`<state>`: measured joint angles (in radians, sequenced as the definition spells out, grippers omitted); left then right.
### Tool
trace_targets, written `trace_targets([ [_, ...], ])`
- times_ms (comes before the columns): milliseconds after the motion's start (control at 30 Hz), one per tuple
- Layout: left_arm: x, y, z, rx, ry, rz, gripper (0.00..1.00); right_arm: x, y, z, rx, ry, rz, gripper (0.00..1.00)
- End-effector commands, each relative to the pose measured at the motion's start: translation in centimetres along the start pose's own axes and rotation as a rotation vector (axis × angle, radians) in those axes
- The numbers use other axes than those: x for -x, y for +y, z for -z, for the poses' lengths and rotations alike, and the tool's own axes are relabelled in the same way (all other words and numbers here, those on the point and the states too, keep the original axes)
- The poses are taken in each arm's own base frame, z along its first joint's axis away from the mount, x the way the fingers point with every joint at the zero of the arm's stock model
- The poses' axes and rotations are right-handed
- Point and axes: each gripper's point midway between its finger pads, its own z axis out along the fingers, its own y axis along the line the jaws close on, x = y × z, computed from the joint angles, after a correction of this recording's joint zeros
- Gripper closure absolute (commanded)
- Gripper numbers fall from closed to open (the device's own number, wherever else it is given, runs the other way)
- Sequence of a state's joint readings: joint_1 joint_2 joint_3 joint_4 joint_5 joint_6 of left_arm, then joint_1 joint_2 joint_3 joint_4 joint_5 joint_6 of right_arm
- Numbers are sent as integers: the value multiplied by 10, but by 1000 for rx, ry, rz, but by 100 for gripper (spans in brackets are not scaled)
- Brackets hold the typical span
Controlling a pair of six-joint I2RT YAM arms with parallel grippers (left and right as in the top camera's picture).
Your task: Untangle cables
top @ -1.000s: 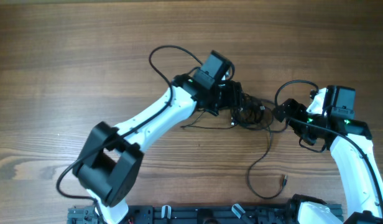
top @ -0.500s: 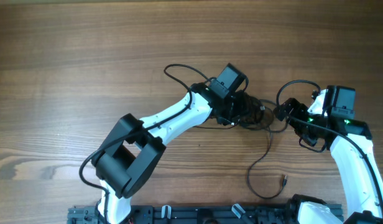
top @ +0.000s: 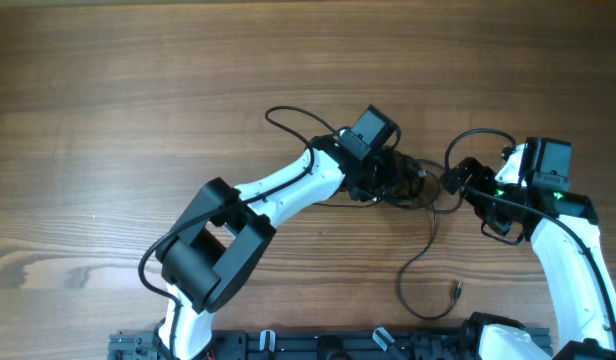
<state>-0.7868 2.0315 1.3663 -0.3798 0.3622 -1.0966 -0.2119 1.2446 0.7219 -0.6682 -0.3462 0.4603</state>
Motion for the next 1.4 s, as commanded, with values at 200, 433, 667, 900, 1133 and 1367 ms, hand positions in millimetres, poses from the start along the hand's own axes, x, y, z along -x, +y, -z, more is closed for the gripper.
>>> trace_targets([
  [200, 11, 5, -5, 32, -71, 5, 61, 0, -3, -1, -21, 7, -12, 0],
  [433, 18, 7, -8, 44, -107, 3, 61, -5, -5, 0, -30, 26, -4, 1],
  [667, 15, 5, -25, 28, -108, -25, 77, -8, -6, 0, -36, 38, 1, 0],
  [900, 54, -5, 29, 6, -206, -222, 96, -14, -7, 0, -36, 63, 17, 1],
  [1133, 73, -58, 173, -235, -338, -459, 96, -35, 48, 10, 302, 169, 175, 14],
  [1367, 47, -89, 251, -367, -439, -709, 96, -45, 96, 32, 603, 207, 275, 12],
])
